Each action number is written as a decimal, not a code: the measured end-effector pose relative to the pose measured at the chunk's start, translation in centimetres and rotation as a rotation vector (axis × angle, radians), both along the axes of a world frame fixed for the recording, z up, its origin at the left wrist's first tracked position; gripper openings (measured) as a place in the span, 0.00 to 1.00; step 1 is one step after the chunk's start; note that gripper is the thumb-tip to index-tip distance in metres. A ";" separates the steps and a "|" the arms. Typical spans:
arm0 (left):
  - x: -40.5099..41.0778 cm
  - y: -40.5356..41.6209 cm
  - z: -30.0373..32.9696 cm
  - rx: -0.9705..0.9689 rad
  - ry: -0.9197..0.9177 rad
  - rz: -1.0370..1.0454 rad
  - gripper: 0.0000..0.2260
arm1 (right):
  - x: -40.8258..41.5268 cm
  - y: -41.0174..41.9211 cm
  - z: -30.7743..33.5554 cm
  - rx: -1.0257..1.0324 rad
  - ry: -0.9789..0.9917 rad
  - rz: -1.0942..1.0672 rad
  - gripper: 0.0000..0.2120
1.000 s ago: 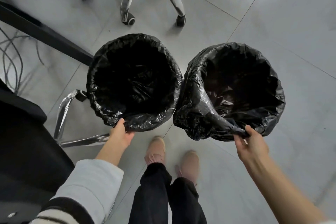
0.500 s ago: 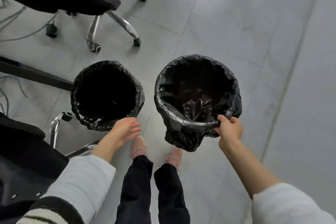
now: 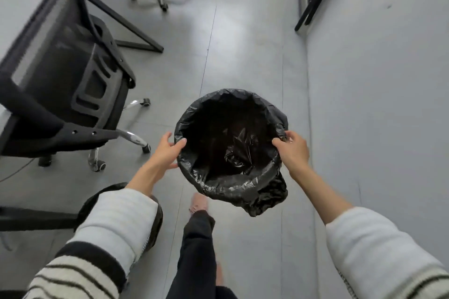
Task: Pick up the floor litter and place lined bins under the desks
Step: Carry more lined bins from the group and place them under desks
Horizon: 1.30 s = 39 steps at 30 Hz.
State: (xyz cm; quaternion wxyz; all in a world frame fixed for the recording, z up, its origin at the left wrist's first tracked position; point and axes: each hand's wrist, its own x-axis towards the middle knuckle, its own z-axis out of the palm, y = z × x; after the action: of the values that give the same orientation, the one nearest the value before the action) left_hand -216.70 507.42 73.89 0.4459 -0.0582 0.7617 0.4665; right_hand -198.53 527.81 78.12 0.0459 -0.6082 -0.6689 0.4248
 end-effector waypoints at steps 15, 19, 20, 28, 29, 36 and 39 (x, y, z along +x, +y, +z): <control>-26.6 26.9 11.4 -0.028 0.095 -0.131 0.19 | -25.6 27.6 10.0 0.040 -0.024 0.049 0.11; -33.8 33.8 12.3 -0.042 0.132 -0.160 0.19 | -32.0 34.5 10.4 -0.057 0.037 0.027 0.13; -35.6 35.6 12.5 -0.043 0.133 -0.169 0.20 | -33.6 36.2 10.4 -0.071 0.044 0.026 0.14; -51.1 53.1 13.1 -0.050 0.164 -0.138 0.22 | -49.3 54.5 10.2 -0.207 0.065 0.048 0.20; -52.7 55.0 13.3 -0.043 0.154 -0.133 0.22 | -51.1 56.3 10.7 -0.223 0.064 0.055 0.20; -64.9 67.1 13.5 -0.036 0.150 -0.085 0.22 | -64.5 69.9 10.7 -0.265 0.087 0.096 0.22; -70.7 72.1 13.3 -0.036 0.115 -0.085 0.22 | -70.8 75.3 10.5 -0.260 0.089 0.105 0.25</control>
State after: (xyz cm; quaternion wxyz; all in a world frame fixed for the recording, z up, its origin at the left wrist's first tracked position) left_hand -287.44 579.57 87.17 0.4198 -0.0068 0.7962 0.4356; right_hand -269.32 603.12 88.61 -0.0259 -0.5539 -0.6363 0.5363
